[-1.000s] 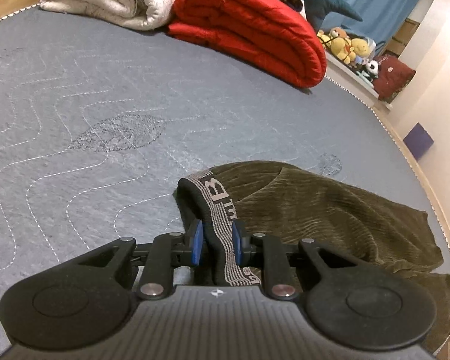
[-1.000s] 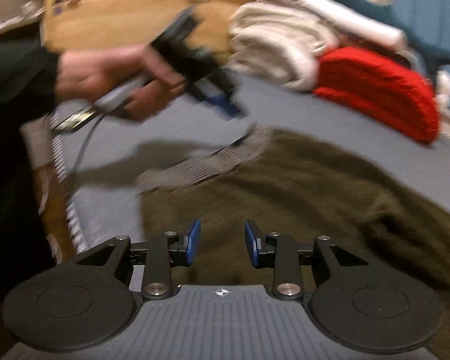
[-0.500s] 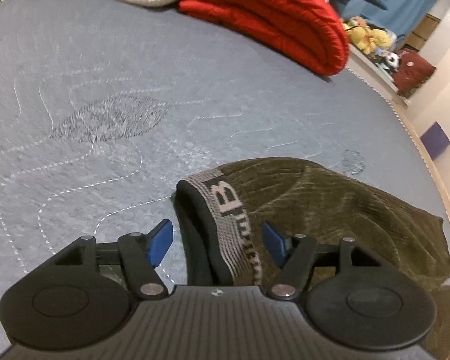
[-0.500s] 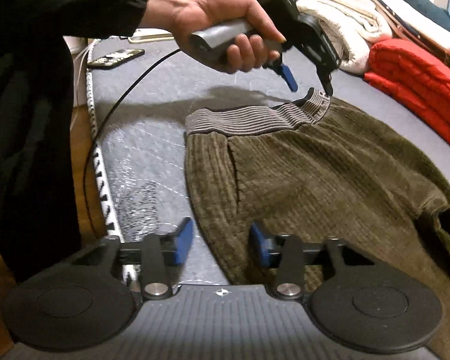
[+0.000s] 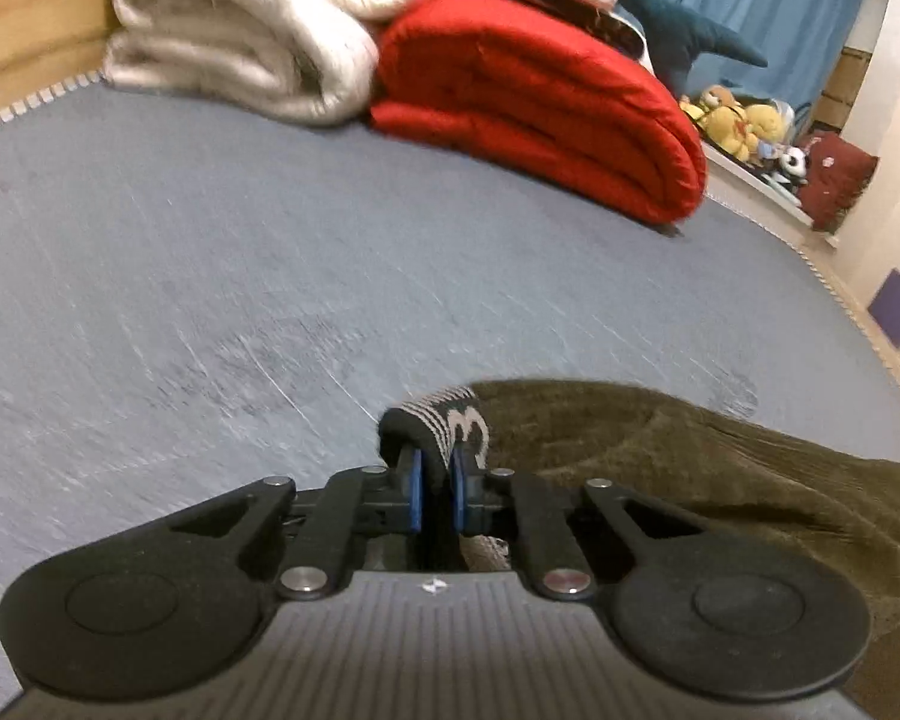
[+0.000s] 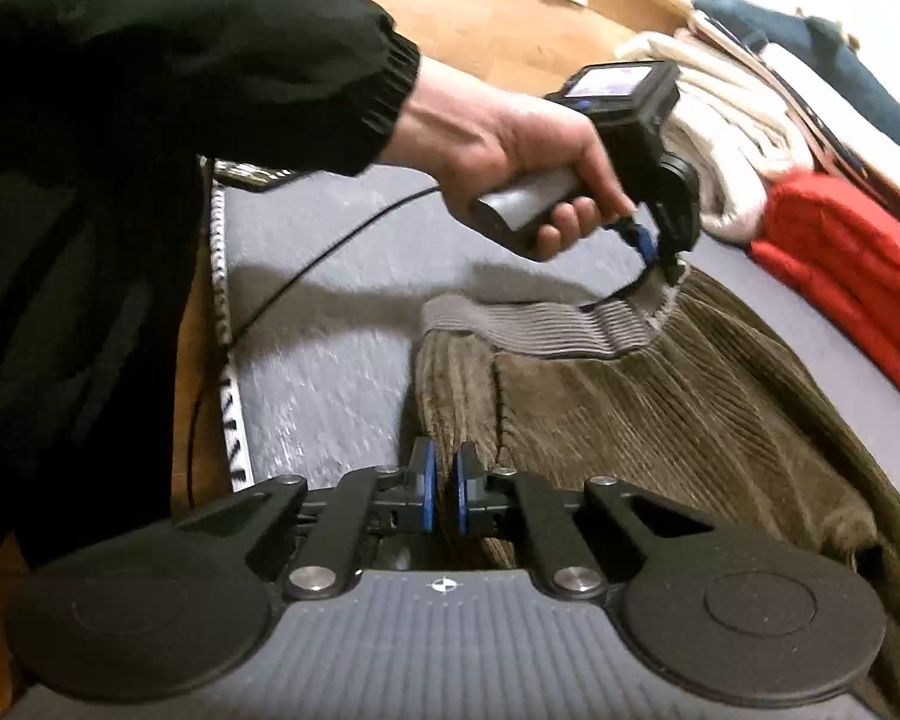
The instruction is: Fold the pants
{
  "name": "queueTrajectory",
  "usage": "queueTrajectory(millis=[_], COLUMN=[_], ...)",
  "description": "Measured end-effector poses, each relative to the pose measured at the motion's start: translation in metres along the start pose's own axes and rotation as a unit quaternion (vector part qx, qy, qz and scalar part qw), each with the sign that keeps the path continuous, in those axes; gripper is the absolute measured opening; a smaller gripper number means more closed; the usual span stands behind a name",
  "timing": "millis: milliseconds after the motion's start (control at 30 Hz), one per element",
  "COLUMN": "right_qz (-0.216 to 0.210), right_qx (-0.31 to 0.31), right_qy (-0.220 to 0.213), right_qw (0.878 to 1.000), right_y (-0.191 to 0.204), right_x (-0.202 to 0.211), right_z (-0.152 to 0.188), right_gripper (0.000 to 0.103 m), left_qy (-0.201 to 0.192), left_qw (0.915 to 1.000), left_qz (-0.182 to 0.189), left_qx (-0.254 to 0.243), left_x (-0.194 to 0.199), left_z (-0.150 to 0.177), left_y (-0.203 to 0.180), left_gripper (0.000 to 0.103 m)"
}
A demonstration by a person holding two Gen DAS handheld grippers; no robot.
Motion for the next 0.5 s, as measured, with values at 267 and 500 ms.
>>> queueTrajectory(millis=[267,500], right_qz=[-0.008,-0.015], right_qx=[0.019,-0.102], right_qy=[0.039,-0.029], right_qw=[0.999,0.994], right_y=[0.006,-0.024], right_x=[-0.007,0.022], right_z=[0.016,0.004], right_gripper=[0.010,0.010], left_qy=[-0.030,-0.004], left_qw=[0.9953,0.9965], left_qz=[-0.078,0.062], left_qx=[-0.050,-0.056], left_x=[0.013,0.028], left_z=[0.001,0.014], left_y=[0.006,-0.026], left_gripper=[0.025,0.025])
Point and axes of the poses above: each gripper's, at about its wrist camera, not at the fingertips, and x roughly against the way its jaws point, y to its left, z to its underside, the point moved 10 cm from there along -x, roughly the way its jaws point, and after that the axes turned 11 degrees about -z, right-handed, at the moved point
